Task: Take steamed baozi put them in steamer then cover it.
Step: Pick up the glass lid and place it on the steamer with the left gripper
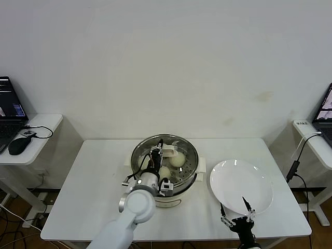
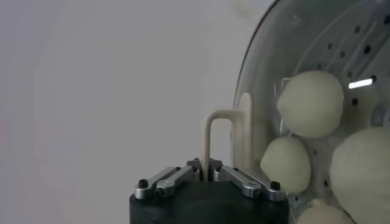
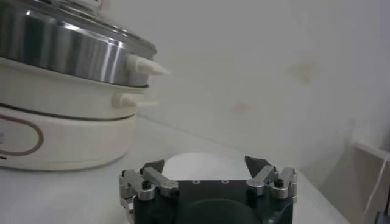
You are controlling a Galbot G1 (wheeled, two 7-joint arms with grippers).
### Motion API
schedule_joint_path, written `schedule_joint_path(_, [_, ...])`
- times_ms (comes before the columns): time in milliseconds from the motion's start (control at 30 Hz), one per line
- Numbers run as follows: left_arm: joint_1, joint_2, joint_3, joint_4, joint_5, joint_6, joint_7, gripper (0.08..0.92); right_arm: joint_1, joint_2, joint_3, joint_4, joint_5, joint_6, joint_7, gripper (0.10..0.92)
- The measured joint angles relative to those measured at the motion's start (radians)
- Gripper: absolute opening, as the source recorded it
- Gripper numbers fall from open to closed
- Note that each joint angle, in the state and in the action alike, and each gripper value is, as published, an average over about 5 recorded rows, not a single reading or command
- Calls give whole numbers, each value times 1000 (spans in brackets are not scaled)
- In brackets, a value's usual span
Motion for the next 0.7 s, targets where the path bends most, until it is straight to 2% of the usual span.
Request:
schedule_joint_path(467, [6, -13, -5, 13, -6, -14, -14, 167, 1, 0, -6, -3, -2, 0, -2, 822])
schedule_joint_path(700, [23, -11, -15, -10, -4, -19, -23, 350, -1, 1, -9, -5, -4, 1, -2, 823])
